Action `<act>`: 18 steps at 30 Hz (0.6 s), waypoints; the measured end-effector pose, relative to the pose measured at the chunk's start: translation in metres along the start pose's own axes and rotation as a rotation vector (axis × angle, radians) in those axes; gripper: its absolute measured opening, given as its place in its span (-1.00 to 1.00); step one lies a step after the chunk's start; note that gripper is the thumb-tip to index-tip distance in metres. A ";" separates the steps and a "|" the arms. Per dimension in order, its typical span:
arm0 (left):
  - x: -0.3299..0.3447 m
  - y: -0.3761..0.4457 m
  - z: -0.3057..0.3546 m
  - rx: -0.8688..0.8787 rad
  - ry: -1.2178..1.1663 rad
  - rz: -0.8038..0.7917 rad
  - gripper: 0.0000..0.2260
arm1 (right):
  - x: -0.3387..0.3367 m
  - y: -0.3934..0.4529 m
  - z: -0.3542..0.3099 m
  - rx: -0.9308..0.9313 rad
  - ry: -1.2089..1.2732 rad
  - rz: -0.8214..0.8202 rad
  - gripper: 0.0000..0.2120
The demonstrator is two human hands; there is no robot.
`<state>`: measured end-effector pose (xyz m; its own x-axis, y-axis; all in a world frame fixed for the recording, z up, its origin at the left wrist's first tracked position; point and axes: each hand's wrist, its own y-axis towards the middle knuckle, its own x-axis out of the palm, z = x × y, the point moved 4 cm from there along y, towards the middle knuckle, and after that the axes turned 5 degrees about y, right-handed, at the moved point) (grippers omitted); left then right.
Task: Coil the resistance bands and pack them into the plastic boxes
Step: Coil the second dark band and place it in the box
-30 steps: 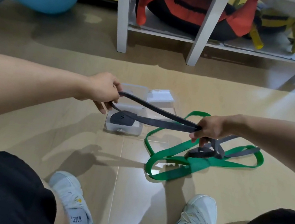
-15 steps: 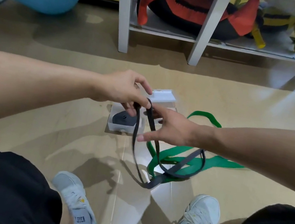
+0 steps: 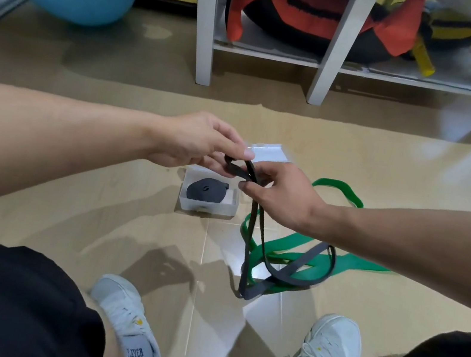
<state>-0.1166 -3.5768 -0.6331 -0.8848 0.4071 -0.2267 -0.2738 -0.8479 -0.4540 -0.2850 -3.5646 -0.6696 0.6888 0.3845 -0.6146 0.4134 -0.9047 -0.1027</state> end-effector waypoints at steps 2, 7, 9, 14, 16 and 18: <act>-0.002 0.000 -0.002 -0.019 0.041 0.005 -0.83 | -0.003 0.000 0.001 -0.006 0.004 0.000 -0.92; -0.005 0.000 -0.010 -0.118 0.056 0.023 -0.61 | -0.012 -0.005 0.001 -0.024 0.082 0.041 -0.60; -0.006 -0.001 -0.012 -0.183 -0.021 0.003 -0.60 | -0.013 -0.007 -0.002 -0.066 0.055 0.053 -0.63; -0.010 -0.008 -0.012 -0.300 -0.186 -0.054 -0.62 | -0.019 -0.005 -0.004 -0.101 0.068 0.109 -0.66; -0.011 -0.008 -0.008 -0.258 -0.229 -0.025 -0.67 | -0.020 -0.004 -0.006 -0.086 0.074 0.098 -0.65; -0.009 -0.009 -0.002 -0.219 -0.243 0.000 -0.72 | -0.022 -0.003 -0.009 -0.072 0.076 0.084 -0.63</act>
<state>-0.1052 -3.5725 -0.6289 -0.9561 0.2919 -0.0264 -0.2095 -0.7438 -0.6347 -0.2955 -3.5683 -0.6487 0.7647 0.3230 -0.5576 0.3923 -0.9198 0.0052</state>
